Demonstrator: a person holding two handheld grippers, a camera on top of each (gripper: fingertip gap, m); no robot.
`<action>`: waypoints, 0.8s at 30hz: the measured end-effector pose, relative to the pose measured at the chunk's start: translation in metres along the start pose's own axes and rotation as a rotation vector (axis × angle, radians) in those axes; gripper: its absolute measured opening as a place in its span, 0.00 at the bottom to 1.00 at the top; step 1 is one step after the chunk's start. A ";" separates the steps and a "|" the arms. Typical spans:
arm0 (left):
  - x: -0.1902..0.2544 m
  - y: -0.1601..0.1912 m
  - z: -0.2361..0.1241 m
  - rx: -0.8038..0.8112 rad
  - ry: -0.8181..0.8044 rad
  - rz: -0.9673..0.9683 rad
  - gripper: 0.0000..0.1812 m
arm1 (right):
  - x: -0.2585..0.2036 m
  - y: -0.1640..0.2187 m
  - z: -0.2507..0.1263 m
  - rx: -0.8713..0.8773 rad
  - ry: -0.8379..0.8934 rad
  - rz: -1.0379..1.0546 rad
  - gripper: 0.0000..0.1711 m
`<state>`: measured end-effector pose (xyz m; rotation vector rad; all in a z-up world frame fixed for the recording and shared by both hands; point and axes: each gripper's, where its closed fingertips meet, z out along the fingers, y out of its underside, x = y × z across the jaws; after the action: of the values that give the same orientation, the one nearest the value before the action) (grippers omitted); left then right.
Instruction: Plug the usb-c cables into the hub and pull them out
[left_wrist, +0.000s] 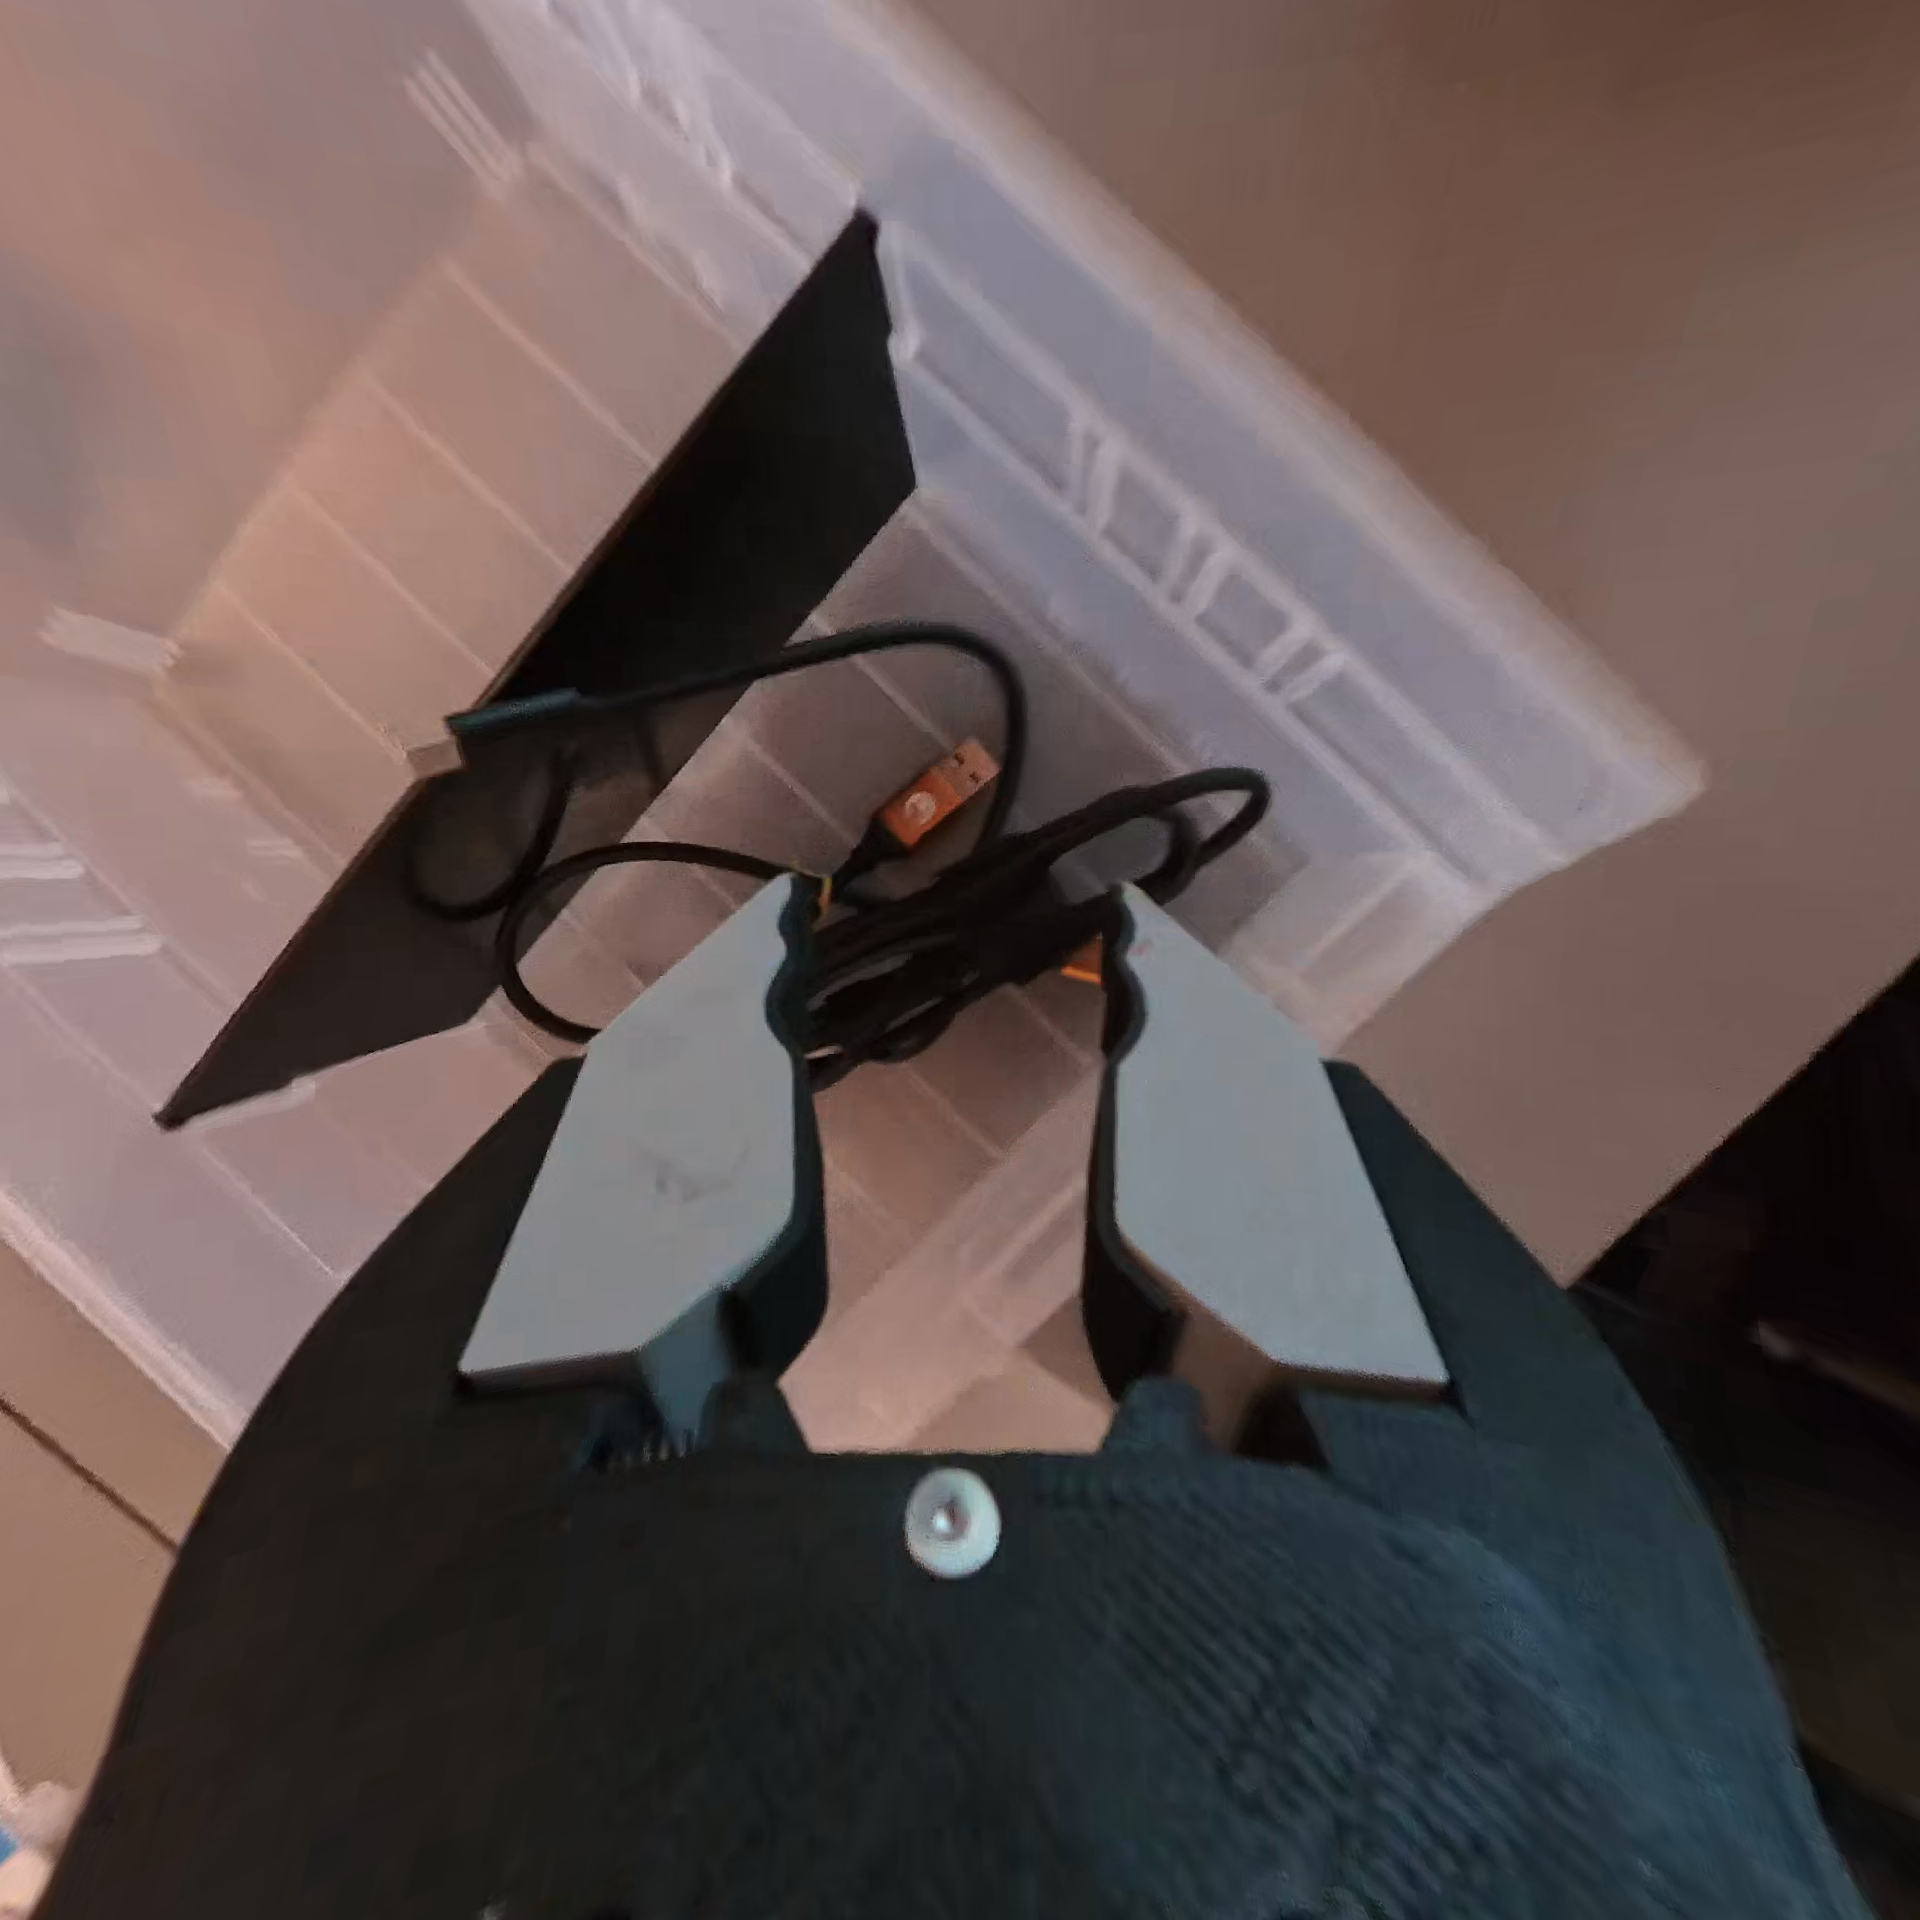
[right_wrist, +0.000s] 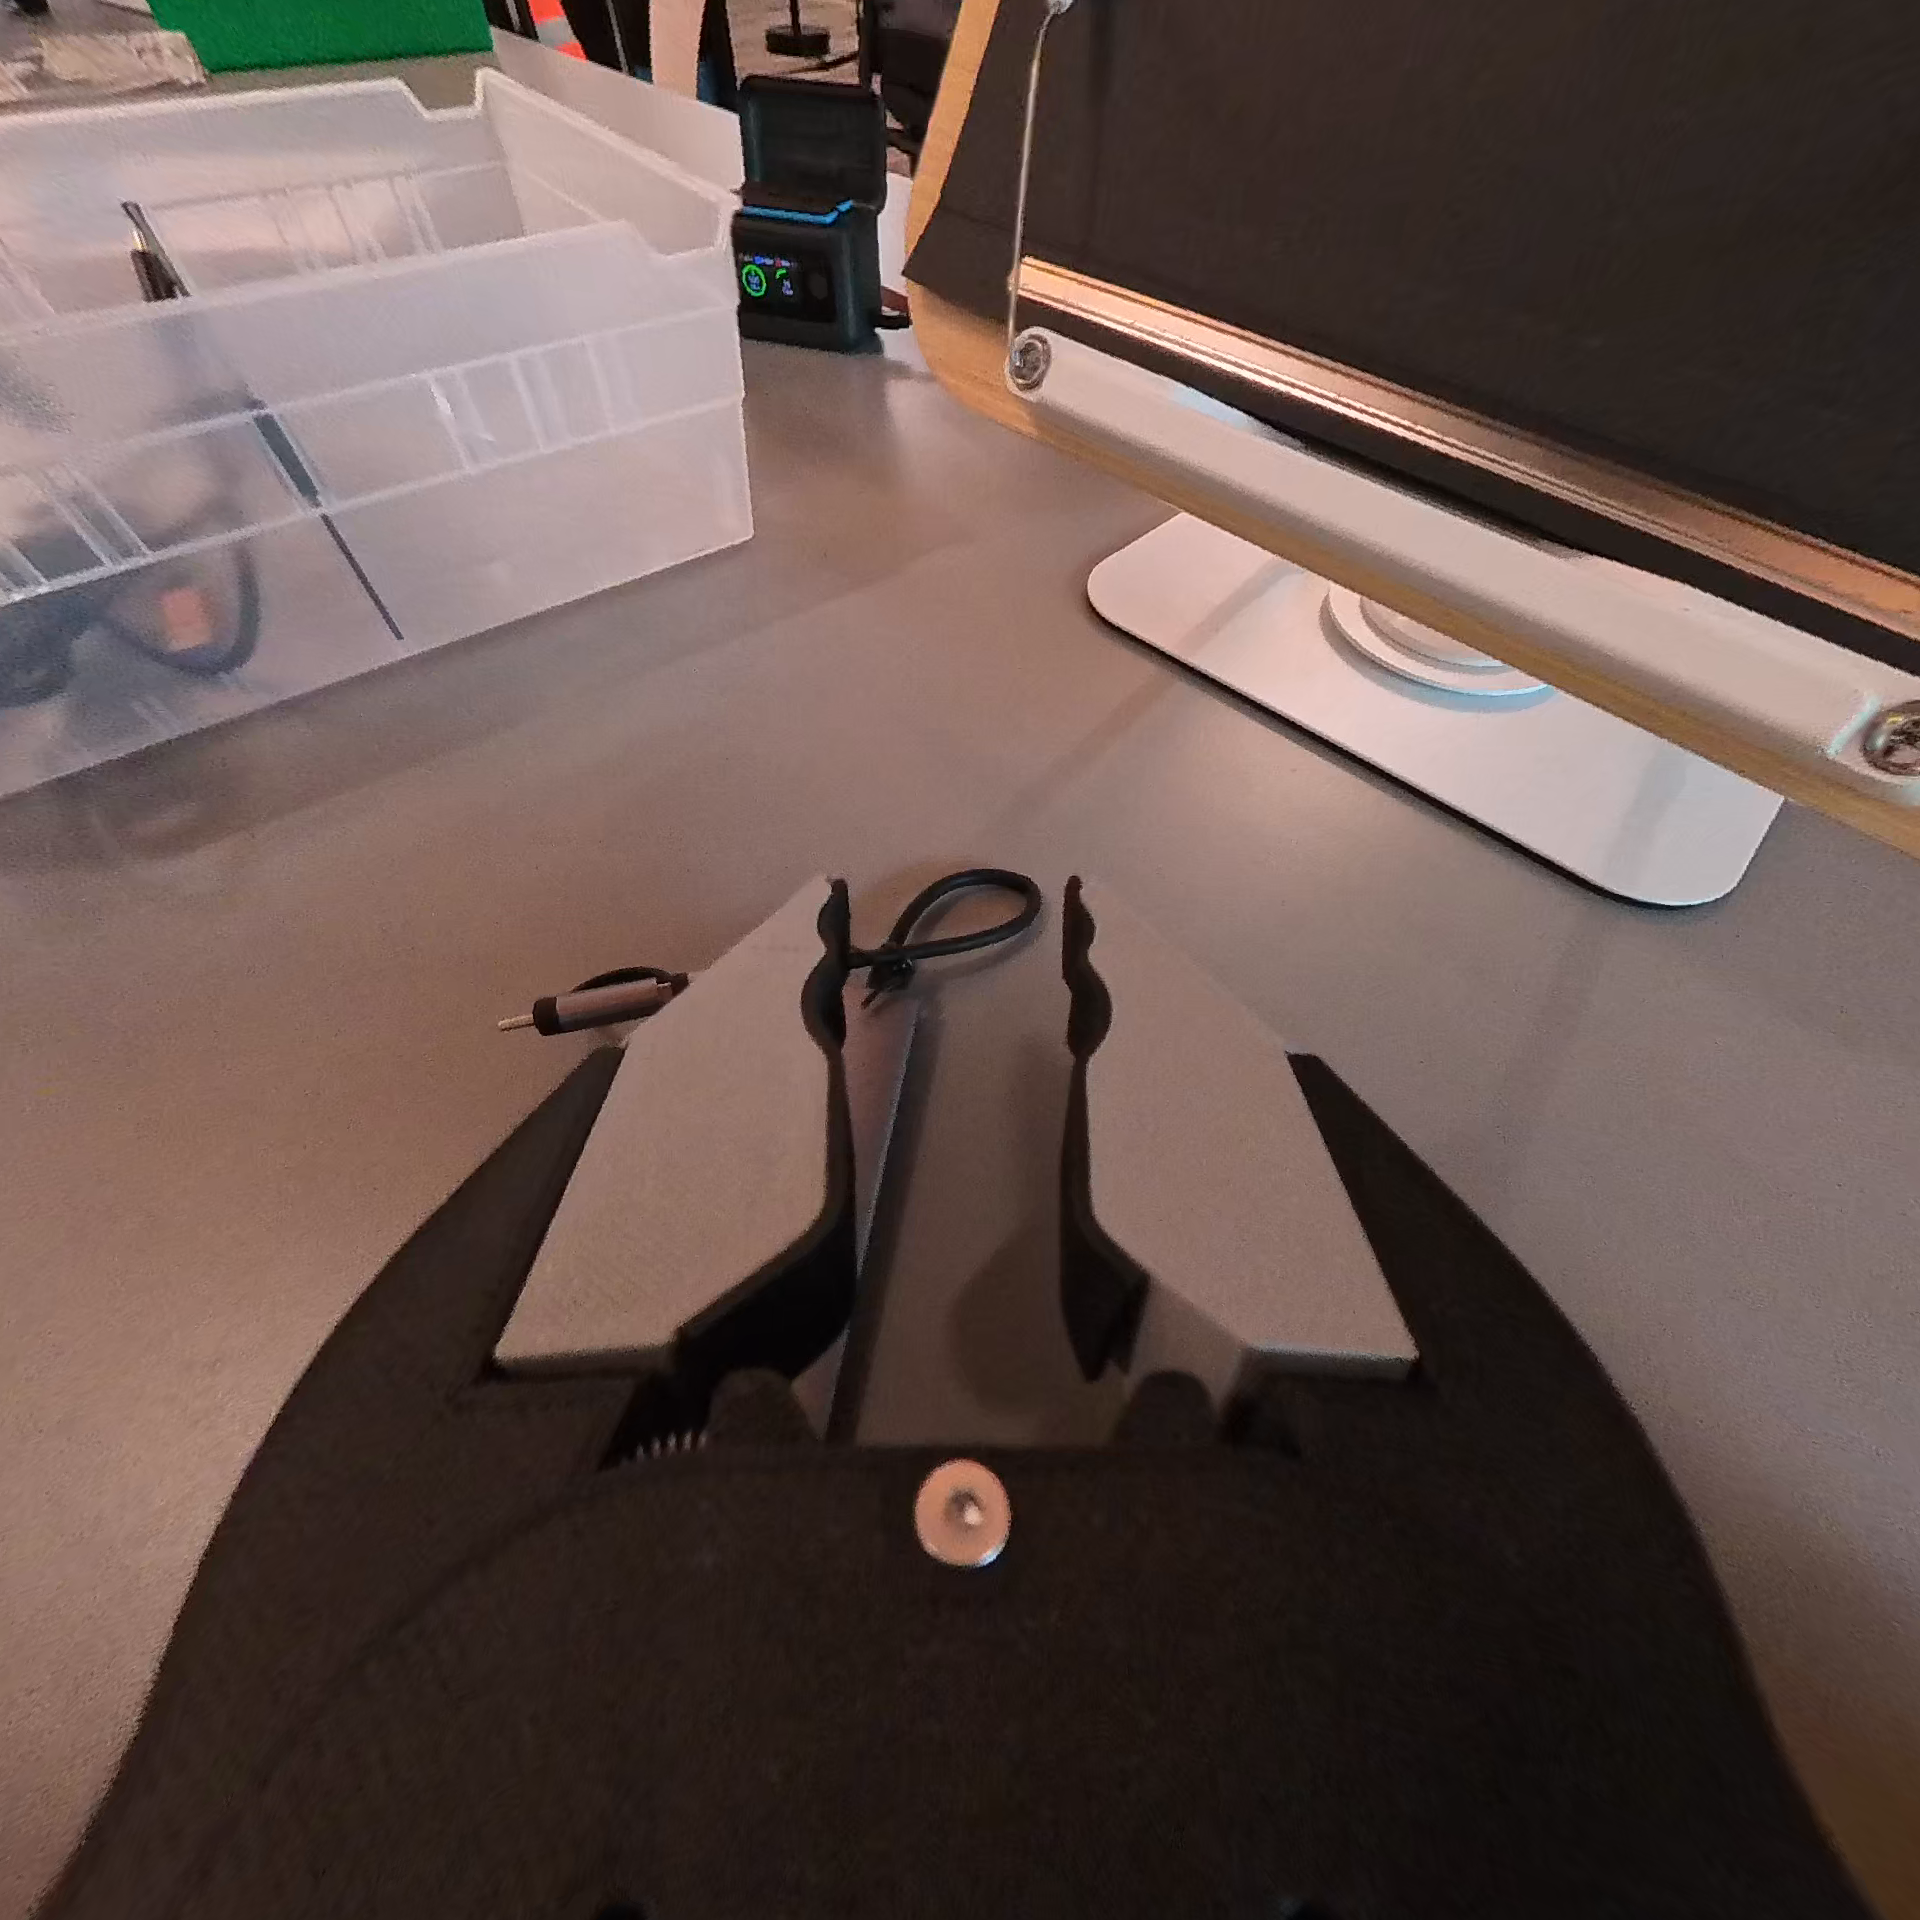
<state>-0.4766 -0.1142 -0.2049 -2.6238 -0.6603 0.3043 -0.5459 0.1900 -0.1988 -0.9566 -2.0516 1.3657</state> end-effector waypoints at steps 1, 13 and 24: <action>-0.003 0.004 0.006 -0.038 0.019 0.024 0.29 | -0.001 0.001 0.001 -0.005 -0.001 -0.007 0.21; 0.003 0.034 0.014 -0.286 0.111 0.438 0.19 | -0.005 0.003 0.002 -0.024 -0.012 -0.034 0.20; -0.074 -0.034 -0.059 0.239 -0.298 0.187 0.18 | -0.006 0.003 0.003 -0.027 -0.007 -0.049 0.18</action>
<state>-0.5363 -0.1437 -0.1298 -2.4323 -0.4363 0.7912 -0.5434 0.1847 -0.2027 -0.9084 -2.0904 1.3213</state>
